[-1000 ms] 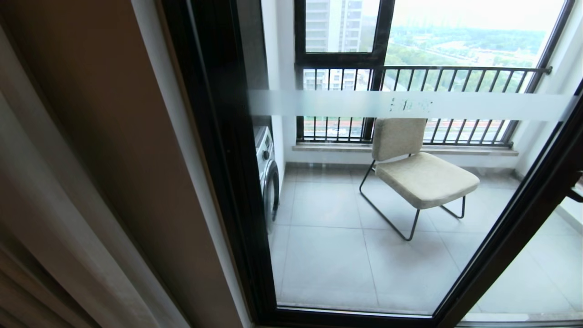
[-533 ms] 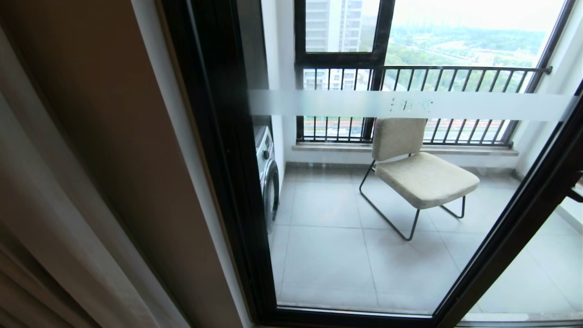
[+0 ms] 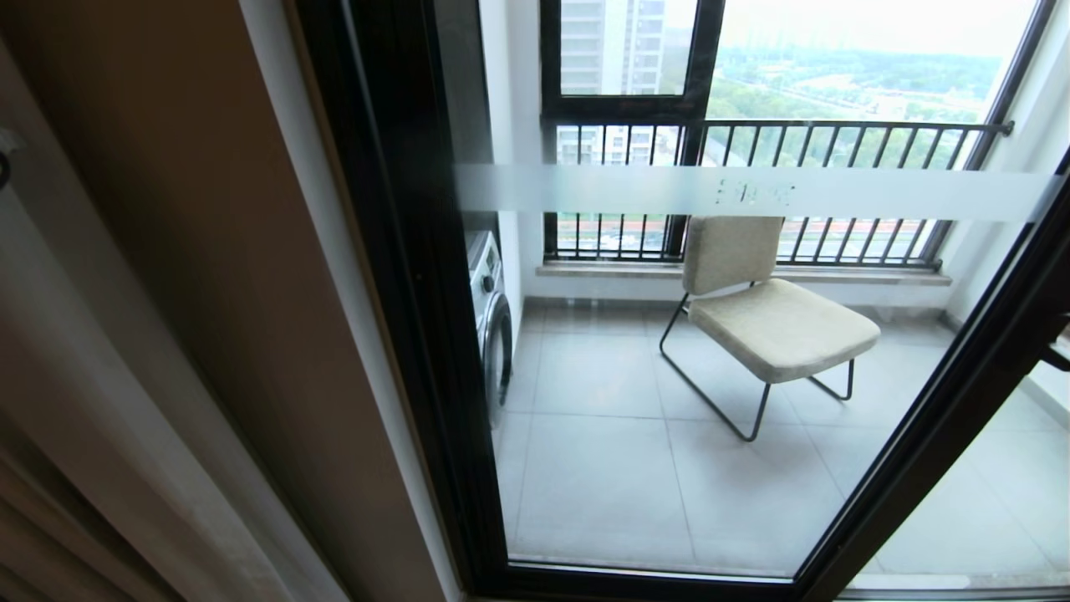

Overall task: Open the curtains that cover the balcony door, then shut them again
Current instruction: Close the inner curtains on both sides

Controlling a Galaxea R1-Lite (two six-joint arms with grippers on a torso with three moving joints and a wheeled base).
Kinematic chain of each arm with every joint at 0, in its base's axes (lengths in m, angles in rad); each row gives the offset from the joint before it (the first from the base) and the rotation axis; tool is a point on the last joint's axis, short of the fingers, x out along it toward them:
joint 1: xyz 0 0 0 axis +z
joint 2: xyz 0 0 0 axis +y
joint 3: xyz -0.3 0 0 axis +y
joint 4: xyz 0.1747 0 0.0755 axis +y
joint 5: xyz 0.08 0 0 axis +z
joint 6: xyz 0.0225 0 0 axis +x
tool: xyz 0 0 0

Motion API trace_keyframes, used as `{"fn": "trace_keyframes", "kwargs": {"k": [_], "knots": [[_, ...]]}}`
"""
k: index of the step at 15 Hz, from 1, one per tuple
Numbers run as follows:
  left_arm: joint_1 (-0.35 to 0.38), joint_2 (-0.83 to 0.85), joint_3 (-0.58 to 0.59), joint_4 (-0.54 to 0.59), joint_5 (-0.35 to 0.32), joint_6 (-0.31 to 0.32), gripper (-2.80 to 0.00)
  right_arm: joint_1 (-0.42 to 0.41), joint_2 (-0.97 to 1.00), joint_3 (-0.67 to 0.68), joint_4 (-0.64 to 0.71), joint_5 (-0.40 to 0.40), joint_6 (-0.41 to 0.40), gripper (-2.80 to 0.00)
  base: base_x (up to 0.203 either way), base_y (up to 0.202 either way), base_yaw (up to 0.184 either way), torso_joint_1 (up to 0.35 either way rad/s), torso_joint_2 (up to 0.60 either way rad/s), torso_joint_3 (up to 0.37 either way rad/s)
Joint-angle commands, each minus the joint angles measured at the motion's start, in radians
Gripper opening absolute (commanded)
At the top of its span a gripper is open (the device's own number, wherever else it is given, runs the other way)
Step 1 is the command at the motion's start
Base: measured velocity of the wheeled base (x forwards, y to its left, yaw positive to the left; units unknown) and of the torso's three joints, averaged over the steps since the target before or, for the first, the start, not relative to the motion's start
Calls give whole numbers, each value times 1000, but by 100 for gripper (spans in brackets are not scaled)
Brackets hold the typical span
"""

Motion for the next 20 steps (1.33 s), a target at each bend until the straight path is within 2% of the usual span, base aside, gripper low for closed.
{"fn": "trace_keyframes", "kwargs": {"k": [1, 6, 7, 14, 20], "knots": [[4, 44, -29, -2, 1, -2, 0, 0, 0, 0, 0, 0, -1, -280, 0, 0, 0, 0, 0, 0], [6, 63, -47, -4, 2, -4, 0, 0, 0, 0, 0, 0, -1, -280, 0, 0, 0, 0, 0, 0], [6, 64, -47, -4, 2, -4, -280, 0, 0, 0, 0, 0, -1, -280, 0, 0, 0, 0, 0, 0], [-2, 51, -44, 1, 0, -5, -280, 0, 0, 0, 0, 0, -1, -280, 0, 0, 0, 0, 0, 0], [-44, -17, -14, 3, 3, -1, -280, 0, 0, 0, 0, 0, -1, -280, 0, 0, 0, 0, 0, 0]]}}
